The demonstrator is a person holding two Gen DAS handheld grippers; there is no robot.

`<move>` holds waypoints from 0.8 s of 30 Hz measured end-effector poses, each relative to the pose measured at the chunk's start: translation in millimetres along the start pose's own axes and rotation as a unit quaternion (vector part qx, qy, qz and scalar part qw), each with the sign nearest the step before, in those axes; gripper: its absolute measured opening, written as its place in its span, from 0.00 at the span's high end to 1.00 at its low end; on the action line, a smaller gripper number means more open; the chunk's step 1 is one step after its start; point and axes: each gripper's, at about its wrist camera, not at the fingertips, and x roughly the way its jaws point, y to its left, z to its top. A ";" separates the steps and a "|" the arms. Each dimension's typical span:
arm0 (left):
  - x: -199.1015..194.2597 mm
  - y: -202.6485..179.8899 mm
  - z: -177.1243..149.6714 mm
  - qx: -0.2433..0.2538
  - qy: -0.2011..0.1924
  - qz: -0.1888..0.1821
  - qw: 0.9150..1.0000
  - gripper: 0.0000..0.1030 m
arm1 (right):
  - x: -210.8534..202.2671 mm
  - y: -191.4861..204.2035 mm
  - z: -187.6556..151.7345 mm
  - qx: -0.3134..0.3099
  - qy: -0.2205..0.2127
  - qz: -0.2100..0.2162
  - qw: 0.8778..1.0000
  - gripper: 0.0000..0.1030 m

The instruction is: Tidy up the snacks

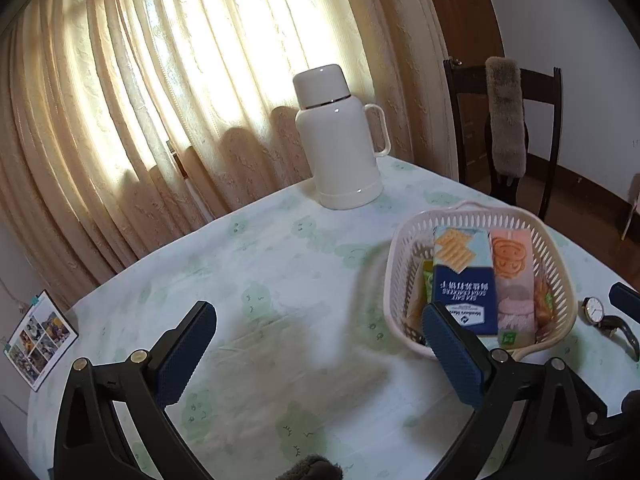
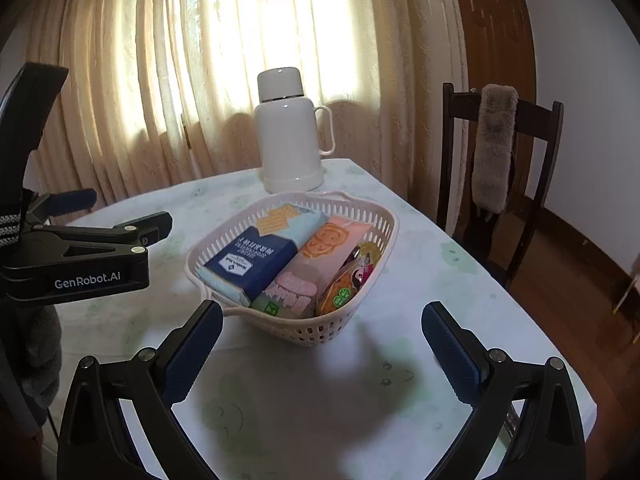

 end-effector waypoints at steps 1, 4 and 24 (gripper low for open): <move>0.8 0.6 -0.8 0.000 0.001 0.001 1.000 0.01 | 1.3 1.9 -0.9 -0.003 0.002 -0.001 1.000 0.03; 0.9 0.7 -1.6 0.002 0.001 0.004 1.000 0.01 | 3.7 6.1 -3.2 -0.014 0.006 -0.002 1.000 0.03; 1.2 -1.6 -3.6 0.016 -0.004 0.026 1.000 0.00 | 1.2 8.4 -0.9 -0.028 -0.005 -0.017 0.999 0.03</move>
